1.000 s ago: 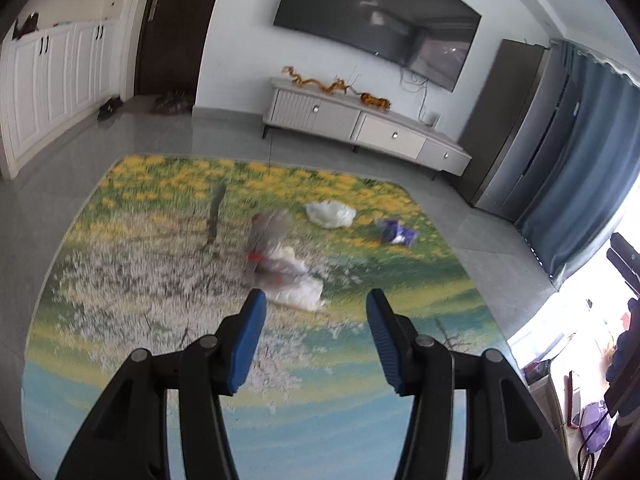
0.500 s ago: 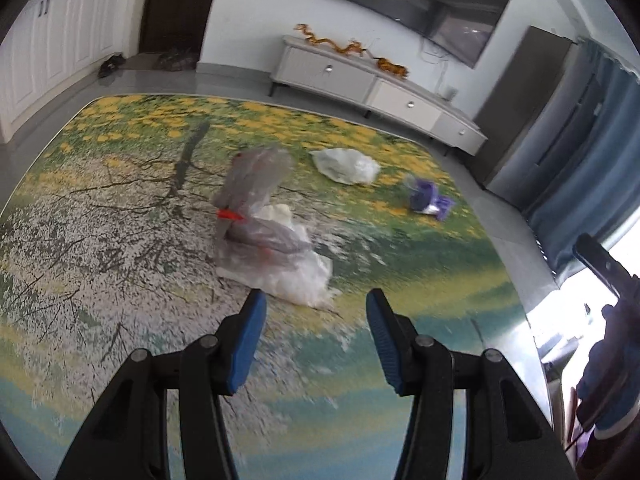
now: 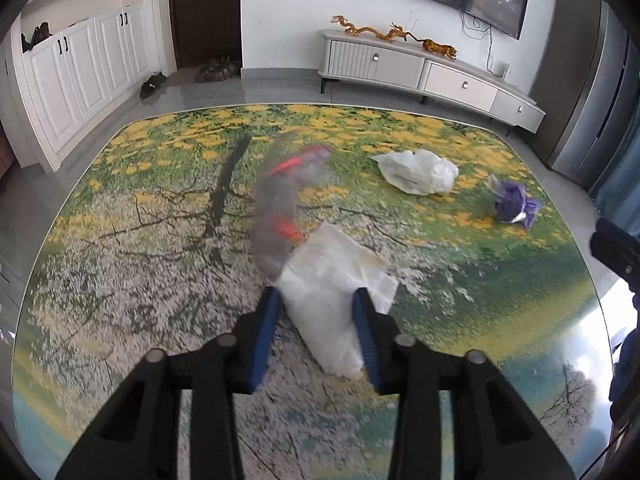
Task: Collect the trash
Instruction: 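Grasp the white tissue with the left tool while the right tool grasps the purple bag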
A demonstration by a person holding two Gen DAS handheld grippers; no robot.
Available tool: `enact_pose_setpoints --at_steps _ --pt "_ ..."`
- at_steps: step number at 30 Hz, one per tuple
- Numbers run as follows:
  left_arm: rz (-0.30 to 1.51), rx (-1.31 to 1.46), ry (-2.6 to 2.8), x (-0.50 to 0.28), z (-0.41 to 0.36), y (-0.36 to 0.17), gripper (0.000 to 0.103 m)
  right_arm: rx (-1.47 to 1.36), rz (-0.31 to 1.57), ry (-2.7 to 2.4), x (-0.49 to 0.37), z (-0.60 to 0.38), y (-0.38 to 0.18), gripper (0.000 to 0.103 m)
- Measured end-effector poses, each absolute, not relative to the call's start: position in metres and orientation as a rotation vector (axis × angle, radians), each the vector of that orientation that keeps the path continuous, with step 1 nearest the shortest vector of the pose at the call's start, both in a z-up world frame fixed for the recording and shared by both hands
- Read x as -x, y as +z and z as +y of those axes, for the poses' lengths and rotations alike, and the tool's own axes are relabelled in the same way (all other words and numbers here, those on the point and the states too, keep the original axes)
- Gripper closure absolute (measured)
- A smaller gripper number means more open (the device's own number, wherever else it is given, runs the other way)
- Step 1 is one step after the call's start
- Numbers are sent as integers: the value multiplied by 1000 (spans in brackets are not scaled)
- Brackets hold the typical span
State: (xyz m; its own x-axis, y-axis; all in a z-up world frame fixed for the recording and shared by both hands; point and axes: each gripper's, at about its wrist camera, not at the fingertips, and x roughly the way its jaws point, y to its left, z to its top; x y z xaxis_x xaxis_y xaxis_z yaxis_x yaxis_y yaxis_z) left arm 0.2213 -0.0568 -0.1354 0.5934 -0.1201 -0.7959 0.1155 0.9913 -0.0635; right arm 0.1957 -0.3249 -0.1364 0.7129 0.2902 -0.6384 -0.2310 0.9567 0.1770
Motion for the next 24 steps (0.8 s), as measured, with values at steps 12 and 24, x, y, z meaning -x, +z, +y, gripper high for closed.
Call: enact_pose_setpoints --at_steps 12,24 --pt "925 106 -214 -211 -26 -134 93 65 767 409 -258 -284 -154 1" --pt "924 197 -234 -182 -3 -133 94 61 875 407 -266 -281 -172 50"
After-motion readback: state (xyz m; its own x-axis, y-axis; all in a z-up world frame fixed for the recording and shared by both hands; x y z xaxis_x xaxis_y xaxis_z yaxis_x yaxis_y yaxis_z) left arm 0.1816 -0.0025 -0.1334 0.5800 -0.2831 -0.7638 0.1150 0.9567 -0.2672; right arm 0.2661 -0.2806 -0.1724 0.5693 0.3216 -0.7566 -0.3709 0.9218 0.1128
